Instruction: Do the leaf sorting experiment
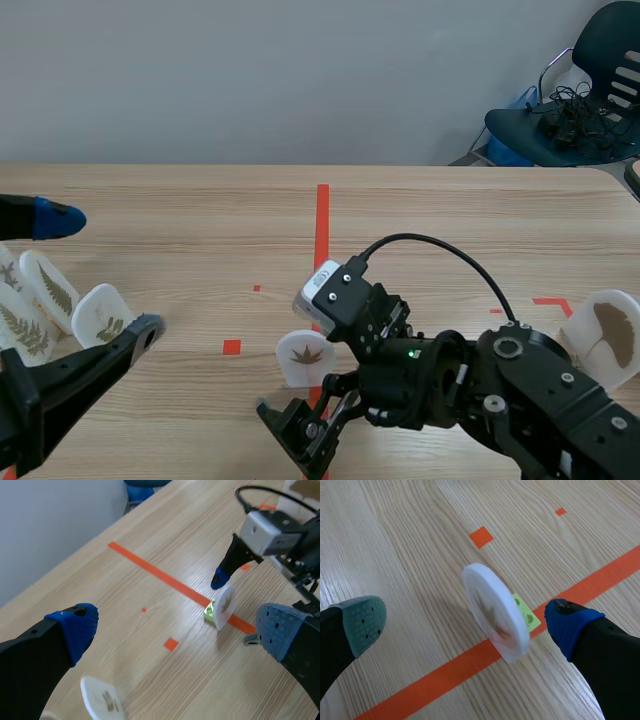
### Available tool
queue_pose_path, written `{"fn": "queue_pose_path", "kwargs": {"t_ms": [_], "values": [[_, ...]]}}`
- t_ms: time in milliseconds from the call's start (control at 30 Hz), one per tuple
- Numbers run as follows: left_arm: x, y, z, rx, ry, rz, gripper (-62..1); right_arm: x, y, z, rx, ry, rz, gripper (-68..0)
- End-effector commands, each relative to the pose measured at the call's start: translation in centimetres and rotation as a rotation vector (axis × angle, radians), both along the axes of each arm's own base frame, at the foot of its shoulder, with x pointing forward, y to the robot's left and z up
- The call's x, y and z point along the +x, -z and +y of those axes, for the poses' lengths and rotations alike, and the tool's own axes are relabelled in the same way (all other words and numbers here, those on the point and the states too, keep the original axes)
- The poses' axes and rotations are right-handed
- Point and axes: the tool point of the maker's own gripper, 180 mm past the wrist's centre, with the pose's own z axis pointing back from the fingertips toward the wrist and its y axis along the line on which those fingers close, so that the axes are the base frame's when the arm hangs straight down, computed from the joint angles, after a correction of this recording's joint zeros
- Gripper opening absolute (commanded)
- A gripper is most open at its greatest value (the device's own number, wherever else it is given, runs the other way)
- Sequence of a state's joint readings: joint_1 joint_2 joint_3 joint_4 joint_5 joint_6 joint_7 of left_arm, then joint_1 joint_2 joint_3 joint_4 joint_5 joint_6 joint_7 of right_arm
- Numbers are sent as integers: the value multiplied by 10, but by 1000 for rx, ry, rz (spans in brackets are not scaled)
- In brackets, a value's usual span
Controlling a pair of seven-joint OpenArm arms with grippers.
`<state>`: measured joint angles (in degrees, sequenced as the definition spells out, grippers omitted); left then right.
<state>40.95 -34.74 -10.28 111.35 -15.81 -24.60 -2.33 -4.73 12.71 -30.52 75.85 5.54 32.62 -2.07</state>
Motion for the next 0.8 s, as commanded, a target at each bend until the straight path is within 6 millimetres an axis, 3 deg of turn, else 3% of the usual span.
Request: {"fn": "queue_pose_path", "kwargs": {"t_ms": [0, 200, 533, 667, 767], "values": [[2, 2, 6, -44, -30, 16, 14, 9, -14, 2, 23, 1, -39, -49], [7, 10, 26, -128, -108, 52, 14, 8, -11, 1, 7, 0, -30, -217], [16, -3, 42, -169, -163, 23, 14, 7, -7, -1, -11, -1, -20, -523], [17, -4, 44, -166, -166, 19, 14, 8, -7, -2, -17, 0, -17, -613], [17, -4, 43, -167, -164, 20, 14, 10, -9, -4, -14, 8, -23, -629]]}}
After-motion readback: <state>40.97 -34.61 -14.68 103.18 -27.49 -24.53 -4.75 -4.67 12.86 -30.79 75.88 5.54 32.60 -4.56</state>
